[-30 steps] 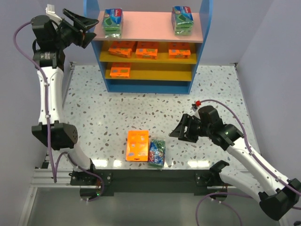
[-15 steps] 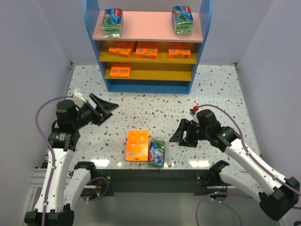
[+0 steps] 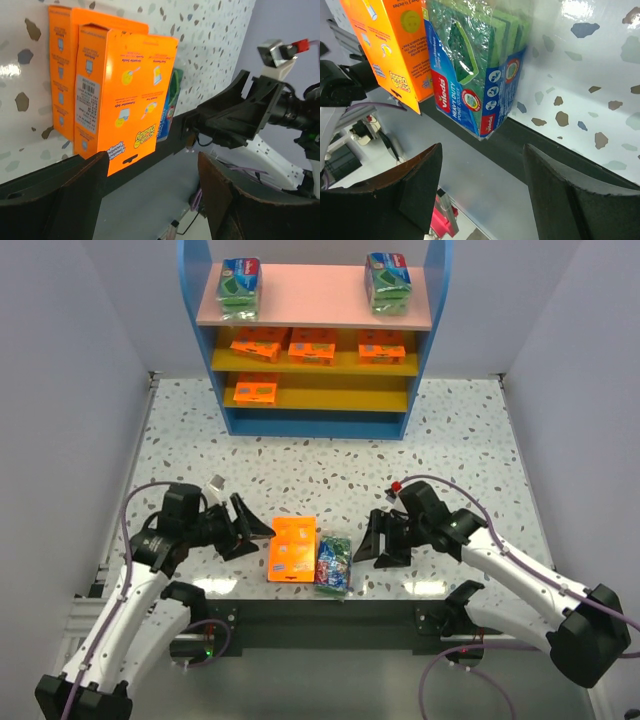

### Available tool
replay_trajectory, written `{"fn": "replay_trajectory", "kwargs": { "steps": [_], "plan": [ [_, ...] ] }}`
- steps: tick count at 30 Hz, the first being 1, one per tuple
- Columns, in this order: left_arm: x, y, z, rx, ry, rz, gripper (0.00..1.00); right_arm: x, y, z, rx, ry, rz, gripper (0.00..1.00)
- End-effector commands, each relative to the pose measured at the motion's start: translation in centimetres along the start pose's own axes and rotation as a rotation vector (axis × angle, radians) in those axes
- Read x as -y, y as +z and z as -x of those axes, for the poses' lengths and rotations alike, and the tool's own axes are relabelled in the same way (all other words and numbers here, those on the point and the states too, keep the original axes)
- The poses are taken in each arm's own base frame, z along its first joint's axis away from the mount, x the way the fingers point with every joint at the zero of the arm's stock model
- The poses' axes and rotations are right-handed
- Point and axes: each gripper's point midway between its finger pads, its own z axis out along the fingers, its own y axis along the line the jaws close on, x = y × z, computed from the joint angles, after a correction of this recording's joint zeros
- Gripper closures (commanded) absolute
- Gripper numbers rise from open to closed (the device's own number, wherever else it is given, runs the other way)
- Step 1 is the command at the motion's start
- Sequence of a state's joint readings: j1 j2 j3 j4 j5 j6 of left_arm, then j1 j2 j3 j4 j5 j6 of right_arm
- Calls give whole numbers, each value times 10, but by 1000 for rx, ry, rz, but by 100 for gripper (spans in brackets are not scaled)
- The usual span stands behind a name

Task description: Place and organize the cleaning sponges onto the shelf

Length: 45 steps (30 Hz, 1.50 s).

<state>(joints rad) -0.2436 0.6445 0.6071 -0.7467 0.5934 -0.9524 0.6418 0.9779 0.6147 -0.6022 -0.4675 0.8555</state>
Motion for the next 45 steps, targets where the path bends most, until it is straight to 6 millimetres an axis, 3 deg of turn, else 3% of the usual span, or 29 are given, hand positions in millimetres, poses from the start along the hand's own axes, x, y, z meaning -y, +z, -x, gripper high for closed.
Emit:
{"fn": "replay_trajectory", "kwargs": {
  "steps": [1, 5, 11, 16, 20, 23, 24, 26, 27, 29, 31, 33, 36, 39, 41, 44, 45],
  "plan": [
    [-24, 7, -24, -81, -6, 61, 24, -10, 1, 5, 11, -28, 43, 31],
    [-39, 16, -45, -140, -22, 91, 24, -8, 2, 6, 18, -23, 33, 30],
    [-47, 25, -54, -146, -72, 115, 23, -5, 6, 6, 26, -4, 29, 30],
    [-36, 41, -48, -103, -119, 63, 23, -5, 7, 10, 41, 4, 28, 30],
    [-33, 61, -68, -172, -114, 69, 25, -5, 9, 11, 44, 10, 27, 31],
    [-31, 73, -71, -169, -90, 84, 36, -7, 10, 14, 52, 12, 30, 33],
    [-29, 75, -70, -161, -83, 80, 49, -8, 9, 15, 56, 15, 32, 34],
    [-27, 76, -63, -122, -68, 92, 64, -12, 8, 17, 63, 14, 41, 36],
    [-26, 75, -60, -106, -64, 95, 78, -13, 7, 18, 69, 15, 42, 37],
    [-24, 72, -54, -72, -49, 98, 92, -14, 5, 19, 74, 14, 46, 38],
    [-19, 71, -51, -60, -40, 91, 100, -15, 5, 19, 78, 16, 45, 39],
    [-14, 71, -48, -54, -35, 80, 100, -16, 4, 19, 80, 20, 51, 39],
    [5, 71, -43, -40, -9, 22, 100, -17, 2, 19, 83, 20, 52, 40],
    [47, 64, -26, 23, 32, -95, 100, -20, -4, 21, 96, 18, 47, 40],
    [84, 55, -9, 85, 59, -186, 100, -20, -9, 22, 116, 16, 36, 40],
    [121, 46, 17, 148, 102, -277, 100, -23, -17, 25, 146, 9, 36, 40],
    [123, 48, 31, 174, 98, -287, 100, -23, -19, 25, 147, 12, 33, 40]
  ]
}}
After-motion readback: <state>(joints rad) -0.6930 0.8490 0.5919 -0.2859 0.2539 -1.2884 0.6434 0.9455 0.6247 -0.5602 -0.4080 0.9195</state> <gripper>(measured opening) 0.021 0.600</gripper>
